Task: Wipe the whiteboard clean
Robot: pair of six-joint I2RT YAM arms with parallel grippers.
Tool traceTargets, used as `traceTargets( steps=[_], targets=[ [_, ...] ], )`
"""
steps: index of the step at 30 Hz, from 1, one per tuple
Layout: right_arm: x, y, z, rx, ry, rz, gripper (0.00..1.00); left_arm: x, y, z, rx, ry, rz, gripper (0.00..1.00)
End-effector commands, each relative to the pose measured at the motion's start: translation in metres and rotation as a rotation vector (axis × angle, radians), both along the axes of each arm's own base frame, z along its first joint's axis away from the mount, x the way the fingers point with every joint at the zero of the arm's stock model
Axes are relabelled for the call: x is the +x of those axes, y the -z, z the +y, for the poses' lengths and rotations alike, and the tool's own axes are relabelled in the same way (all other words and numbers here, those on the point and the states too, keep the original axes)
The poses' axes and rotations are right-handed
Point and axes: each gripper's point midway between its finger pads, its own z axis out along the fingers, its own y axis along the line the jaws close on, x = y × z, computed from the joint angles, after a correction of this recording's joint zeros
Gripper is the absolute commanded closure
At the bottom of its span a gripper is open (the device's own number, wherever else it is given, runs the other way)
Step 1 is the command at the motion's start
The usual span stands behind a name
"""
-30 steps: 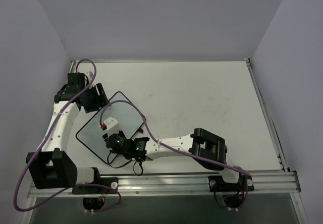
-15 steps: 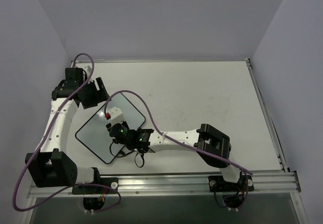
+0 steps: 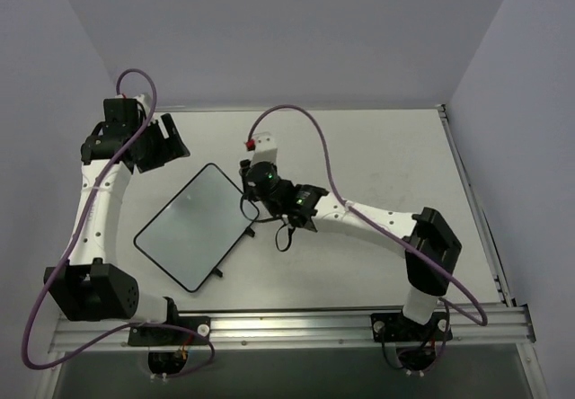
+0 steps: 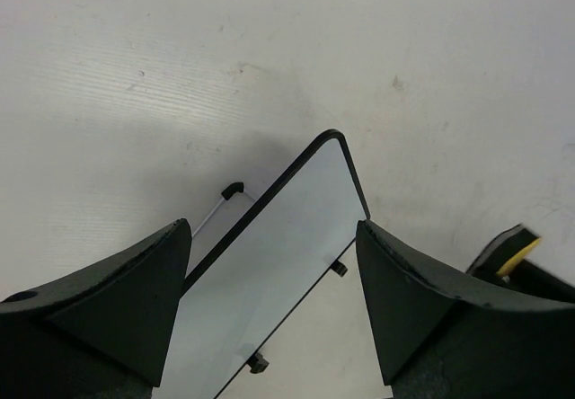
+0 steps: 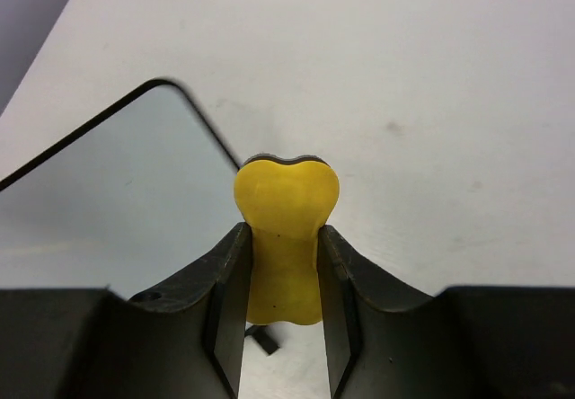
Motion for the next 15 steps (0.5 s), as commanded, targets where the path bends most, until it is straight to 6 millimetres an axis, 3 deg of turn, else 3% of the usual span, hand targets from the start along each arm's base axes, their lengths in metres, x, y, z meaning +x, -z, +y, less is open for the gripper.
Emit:
traceTargets(
  steps=[1, 8, 15],
  targets=[
    [0.030, -0.013, -0.071, 0.007, 0.182, 0.019, 0.99, 0.012, -0.013, 0.000, -0.016, -0.006, -0.029, 0.18],
    [0.066, 0.019, -0.167, -0.026, 0.387, 0.113, 0.97, 0.024, -0.016, -0.004, -0.036, 0.008, -0.044, 0.18],
    [0.074, 0.070, -0.212, -0.101, 0.486, 0.232, 0.89, 0.030, -0.016, -0.007, -0.052, 0.018, -0.054, 0.18]
  ],
)
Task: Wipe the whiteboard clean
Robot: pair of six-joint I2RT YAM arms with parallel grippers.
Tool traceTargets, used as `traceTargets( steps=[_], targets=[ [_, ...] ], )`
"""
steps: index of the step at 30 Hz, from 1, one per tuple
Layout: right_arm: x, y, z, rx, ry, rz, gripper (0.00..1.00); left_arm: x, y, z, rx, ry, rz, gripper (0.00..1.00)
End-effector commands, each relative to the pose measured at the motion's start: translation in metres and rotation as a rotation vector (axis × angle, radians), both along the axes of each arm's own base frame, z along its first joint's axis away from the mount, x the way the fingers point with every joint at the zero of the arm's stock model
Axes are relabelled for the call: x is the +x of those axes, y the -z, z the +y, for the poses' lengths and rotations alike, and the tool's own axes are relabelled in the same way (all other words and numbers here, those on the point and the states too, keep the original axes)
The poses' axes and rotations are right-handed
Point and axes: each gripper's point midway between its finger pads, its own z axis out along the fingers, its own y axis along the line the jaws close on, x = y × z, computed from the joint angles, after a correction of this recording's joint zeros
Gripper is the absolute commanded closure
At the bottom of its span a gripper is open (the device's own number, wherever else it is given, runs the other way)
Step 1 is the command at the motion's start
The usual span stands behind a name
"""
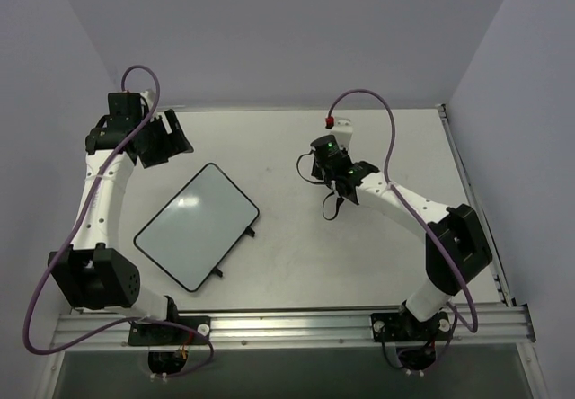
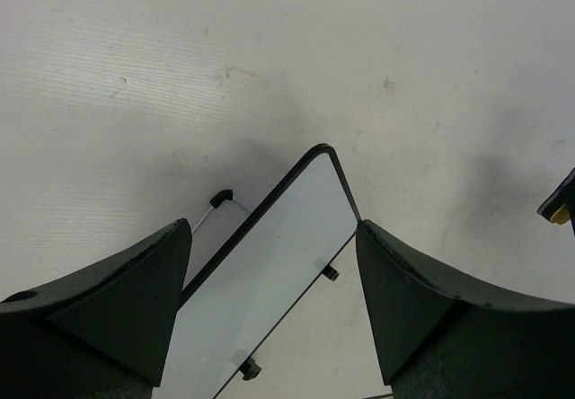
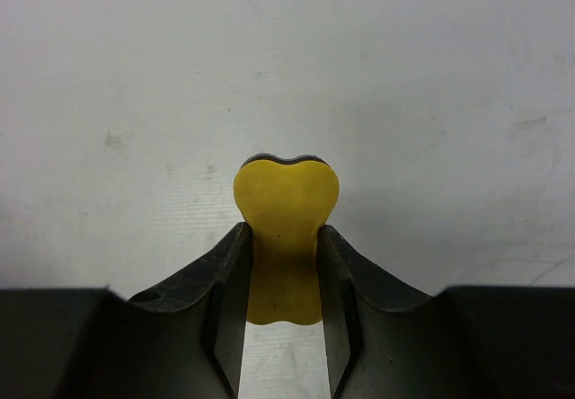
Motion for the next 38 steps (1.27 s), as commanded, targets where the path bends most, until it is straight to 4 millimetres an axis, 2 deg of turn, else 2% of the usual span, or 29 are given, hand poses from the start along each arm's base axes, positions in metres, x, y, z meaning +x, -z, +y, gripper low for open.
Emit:
traceTargets(
  steps=[1, 6, 10, 13, 14, 17, 19, 23, 30, 35, 38],
  targets=[
    [-0.006, 0.027, -0.015, -0.021, 0.037, 0.076, 0.87, 0.013, -0.022, -0.001, -0.023, 0.000, -0.078, 0.18],
    [-0.004, 0.055, -0.029, -0.044, 0.066, 0.138, 0.73, 0.013, -0.023, -0.003, -0.025, 0.010, -0.084, 0.18],
    [-0.004, 0.062, -0.030, -0.045, 0.070, 0.152, 0.60, 0.013, -0.023, -0.004, -0.028, 0.018, -0.086, 0.18],
    [-0.004, 0.067, -0.030, -0.050, 0.069, 0.165, 0.36, 0.012, -0.024, -0.004, -0.026, 0.020, -0.088, 0.18],
    [-0.004, 0.067, -0.030, -0.052, 0.069, 0.167, 0.22, 0.012, -0.023, -0.004, -0.025, 0.020, -0.087, 0.18],
    [-0.004, 0.064, -0.030, -0.057, 0.072, 0.167, 0.00, 0.011, -0.024, -0.004, -0.024, 0.021, -0.090, 0.18],
    [-0.002, 0.055, -0.032, -0.056, 0.080, 0.154, 0.00, 0.010, -0.024, -0.004, -0.024, 0.024, -0.089, 0.18],
    [0.002, 0.015, -0.032, -0.038, 0.080, 0.080, 0.00, 0.011, -0.032, -0.004, -0.022, 0.024, -0.105, 0.18],
    [0.009, -0.088, -0.040, 0.001, 0.084, -0.111, 0.00, 0.012, -0.037, -0.005, -0.027, 0.028, -0.115, 0.18],
    [0.003, -0.130, -0.045, 0.036, 0.078, -0.202, 0.00, 0.012, -0.041, -0.006, -0.030, 0.031, -0.126, 0.18],
    [-0.001, -0.138, -0.050, 0.042, 0.085, -0.230, 0.00, 0.012, -0.045, -0.007, -0.034, 0.033, -0.133, 0.18]
  ],
)
